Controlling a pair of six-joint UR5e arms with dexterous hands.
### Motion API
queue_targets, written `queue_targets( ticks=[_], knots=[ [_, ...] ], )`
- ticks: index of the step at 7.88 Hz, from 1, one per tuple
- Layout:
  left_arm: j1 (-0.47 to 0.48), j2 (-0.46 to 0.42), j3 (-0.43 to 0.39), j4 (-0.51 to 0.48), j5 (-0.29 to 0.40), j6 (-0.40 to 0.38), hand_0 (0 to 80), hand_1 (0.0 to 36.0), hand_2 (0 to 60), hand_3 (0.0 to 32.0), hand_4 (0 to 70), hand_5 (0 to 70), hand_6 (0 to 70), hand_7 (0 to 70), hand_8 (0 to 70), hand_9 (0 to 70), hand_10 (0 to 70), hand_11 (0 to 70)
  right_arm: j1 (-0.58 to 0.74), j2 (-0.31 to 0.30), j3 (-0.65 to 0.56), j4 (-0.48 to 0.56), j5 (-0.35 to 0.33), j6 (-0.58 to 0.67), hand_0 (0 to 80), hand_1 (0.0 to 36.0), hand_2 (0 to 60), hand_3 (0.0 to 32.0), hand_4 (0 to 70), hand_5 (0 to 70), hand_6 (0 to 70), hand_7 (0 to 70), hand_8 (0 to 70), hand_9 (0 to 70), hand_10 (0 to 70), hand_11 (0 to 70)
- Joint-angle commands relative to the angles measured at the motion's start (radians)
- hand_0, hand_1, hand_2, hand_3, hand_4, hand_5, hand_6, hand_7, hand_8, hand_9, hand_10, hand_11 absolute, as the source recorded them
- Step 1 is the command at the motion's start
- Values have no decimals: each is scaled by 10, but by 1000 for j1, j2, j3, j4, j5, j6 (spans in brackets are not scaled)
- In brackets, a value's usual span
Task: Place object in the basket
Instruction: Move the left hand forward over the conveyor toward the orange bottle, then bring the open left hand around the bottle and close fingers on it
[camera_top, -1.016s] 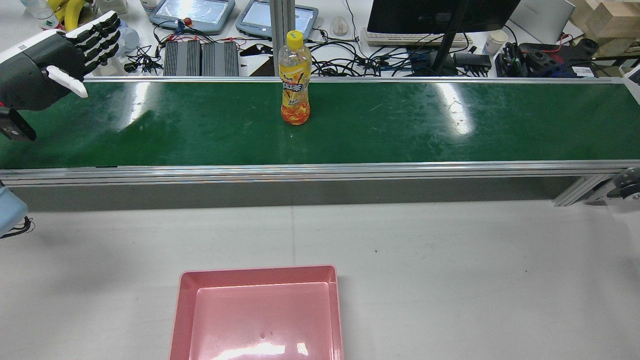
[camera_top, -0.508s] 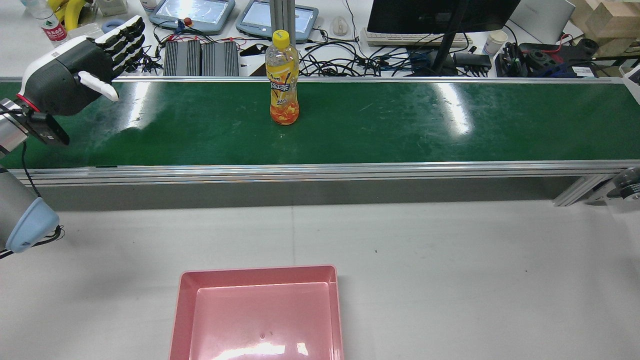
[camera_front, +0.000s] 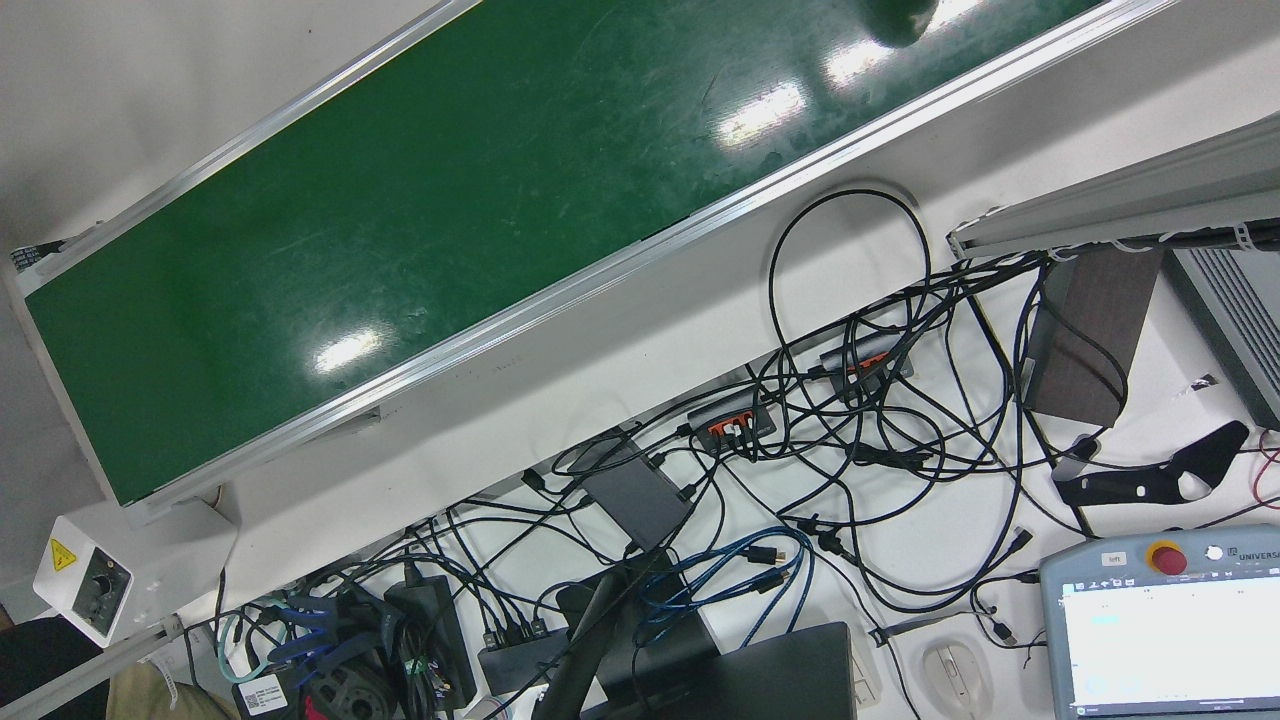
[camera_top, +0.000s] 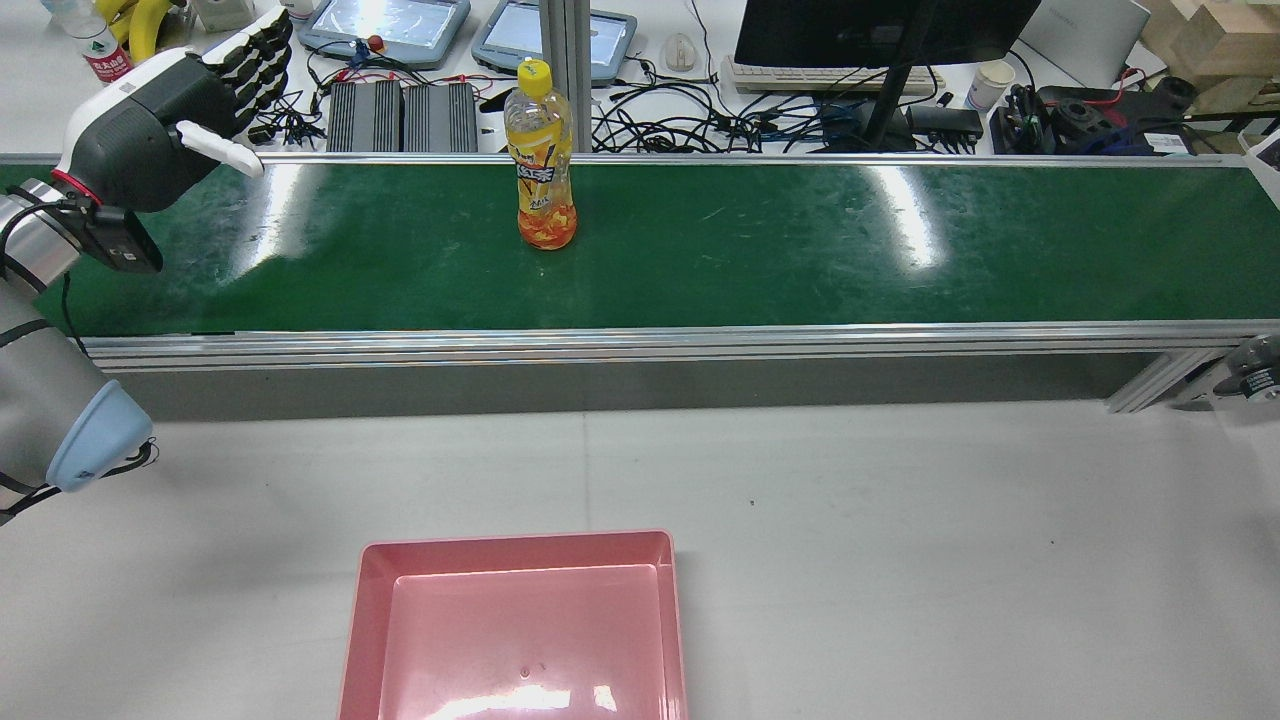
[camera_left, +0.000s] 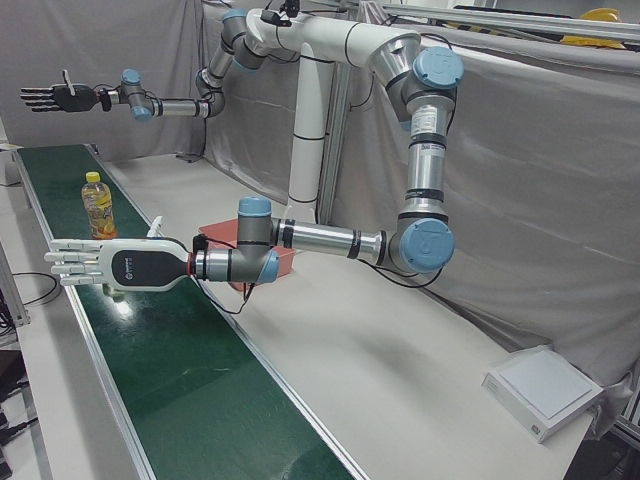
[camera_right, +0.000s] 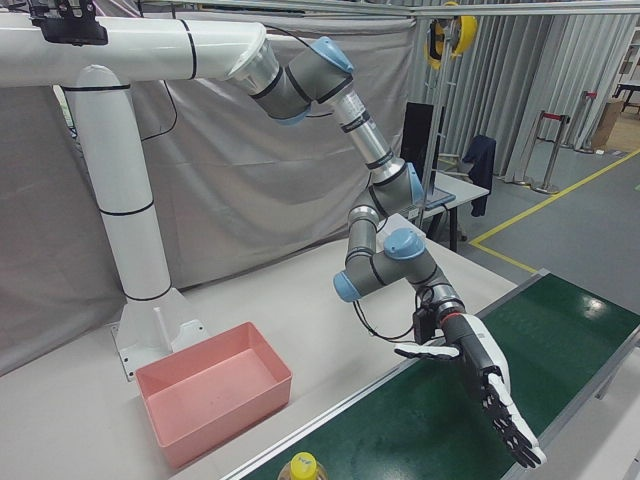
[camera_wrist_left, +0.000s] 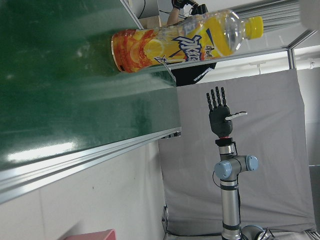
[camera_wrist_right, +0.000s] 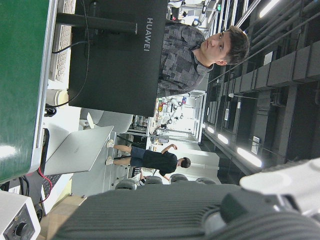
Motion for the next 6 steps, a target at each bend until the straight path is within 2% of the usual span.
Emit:
queue_targets(
  ticks=[1, 5, 6],
  knots=[
    [46, -11, 2, 1, -47, 18, 565, 47, 0, 4, 59, 0, 0, 0, 0, 0, 0, 0, 0, 0, 0, 0, 0, 0, 0, 0, 0, 0, 0, 0, 0, 0, 0, 0, 0, 0],
    [75, -27, 7, -3, -76, 18, 577, 52, 0, 0, 71, 1, 0, 0, 0, 0, 0, 0, 0, 0, 0, 0, 0, 0, 0, 0, 0, 0, 0, 0, 0, 0, 0, 0, 0, 0],
    [75, -34, 34, -18, -84, 18, 576, 52, 0, 0, 71, 0, 0, 0, 0, 0, 0, 0, 0, 0, 0, 0, 0, 0, 0, 0, 0, 0, 0, 0, 0, 0, 0, 0, 0, 0]
  ],
)
